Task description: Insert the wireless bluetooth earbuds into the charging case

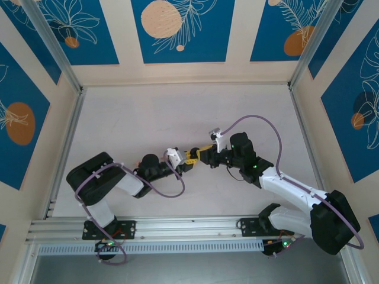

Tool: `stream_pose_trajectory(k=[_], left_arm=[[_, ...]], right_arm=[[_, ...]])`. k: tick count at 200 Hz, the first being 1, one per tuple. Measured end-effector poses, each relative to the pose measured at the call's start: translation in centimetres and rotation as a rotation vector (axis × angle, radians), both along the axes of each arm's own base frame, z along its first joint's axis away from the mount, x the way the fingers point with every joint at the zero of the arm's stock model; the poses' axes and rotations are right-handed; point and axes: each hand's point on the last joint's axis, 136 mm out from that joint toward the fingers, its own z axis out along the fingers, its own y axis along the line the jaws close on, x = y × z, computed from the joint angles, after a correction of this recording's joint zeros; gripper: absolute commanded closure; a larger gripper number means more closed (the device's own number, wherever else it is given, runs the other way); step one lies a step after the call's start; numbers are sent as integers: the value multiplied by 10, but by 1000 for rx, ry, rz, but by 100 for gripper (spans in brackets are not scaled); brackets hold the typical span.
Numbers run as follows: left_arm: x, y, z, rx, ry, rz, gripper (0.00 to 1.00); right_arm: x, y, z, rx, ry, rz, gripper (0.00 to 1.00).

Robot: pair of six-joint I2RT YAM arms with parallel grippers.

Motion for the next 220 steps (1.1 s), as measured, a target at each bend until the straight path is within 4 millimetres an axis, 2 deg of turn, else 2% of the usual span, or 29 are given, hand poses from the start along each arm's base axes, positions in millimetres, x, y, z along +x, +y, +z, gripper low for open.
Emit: stream_pose_trajectory(k=[110,194,220], left_arm=[[-1,1,10,-22,-9,-1,84],[-1,1,13,-25,-13,-1,84],[-1,1,12,-21,-11,-1,84]], right_arm=[[-3,5,3,15,-17,29,77],[-10,9,3,17,-20,73,63],[-11,10,3,20,-19,83,53]])
